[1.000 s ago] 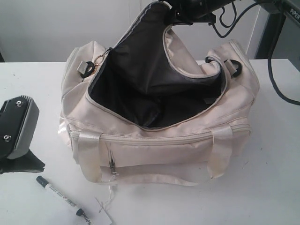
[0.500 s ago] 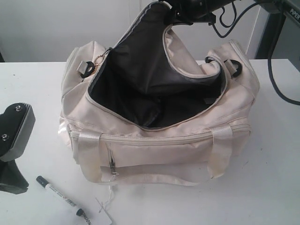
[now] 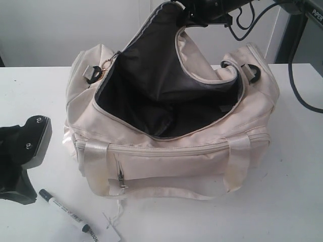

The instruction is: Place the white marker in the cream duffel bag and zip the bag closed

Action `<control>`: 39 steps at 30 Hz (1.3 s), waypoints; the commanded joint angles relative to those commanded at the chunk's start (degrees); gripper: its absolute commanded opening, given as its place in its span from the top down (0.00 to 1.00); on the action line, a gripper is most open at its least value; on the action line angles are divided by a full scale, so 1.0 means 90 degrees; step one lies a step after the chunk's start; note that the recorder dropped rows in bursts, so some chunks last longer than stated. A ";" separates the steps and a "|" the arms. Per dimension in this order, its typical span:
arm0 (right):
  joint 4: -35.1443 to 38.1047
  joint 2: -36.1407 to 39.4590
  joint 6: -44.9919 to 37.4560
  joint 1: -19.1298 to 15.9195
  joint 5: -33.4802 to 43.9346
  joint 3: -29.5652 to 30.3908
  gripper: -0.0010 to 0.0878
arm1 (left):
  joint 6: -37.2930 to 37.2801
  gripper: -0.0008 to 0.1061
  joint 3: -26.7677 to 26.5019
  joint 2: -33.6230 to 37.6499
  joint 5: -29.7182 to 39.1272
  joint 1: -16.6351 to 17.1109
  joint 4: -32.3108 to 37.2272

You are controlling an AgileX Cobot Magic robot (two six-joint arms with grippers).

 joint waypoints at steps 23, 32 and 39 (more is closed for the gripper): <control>0.0000 0.0000 0.0000 0.0000 0.0000 0.0000 0.99 | 0.2107 0.99 0.0011 0.0004 -0.0850 0.0000 -0.0283; 0.0000 0.0000 0.0000 0.0000 0.0000 0.0000 0.99 | 0.3103 0.85 0.0011 0.0326 -0.0866 0.0000 -0.0492; 0.0000 0.0000 0.0000 0.0000 0.0000 0.0000 0.99 | 0.3627 0.67 0.0011 0.0697 -0.1120 0.0000 -0.0492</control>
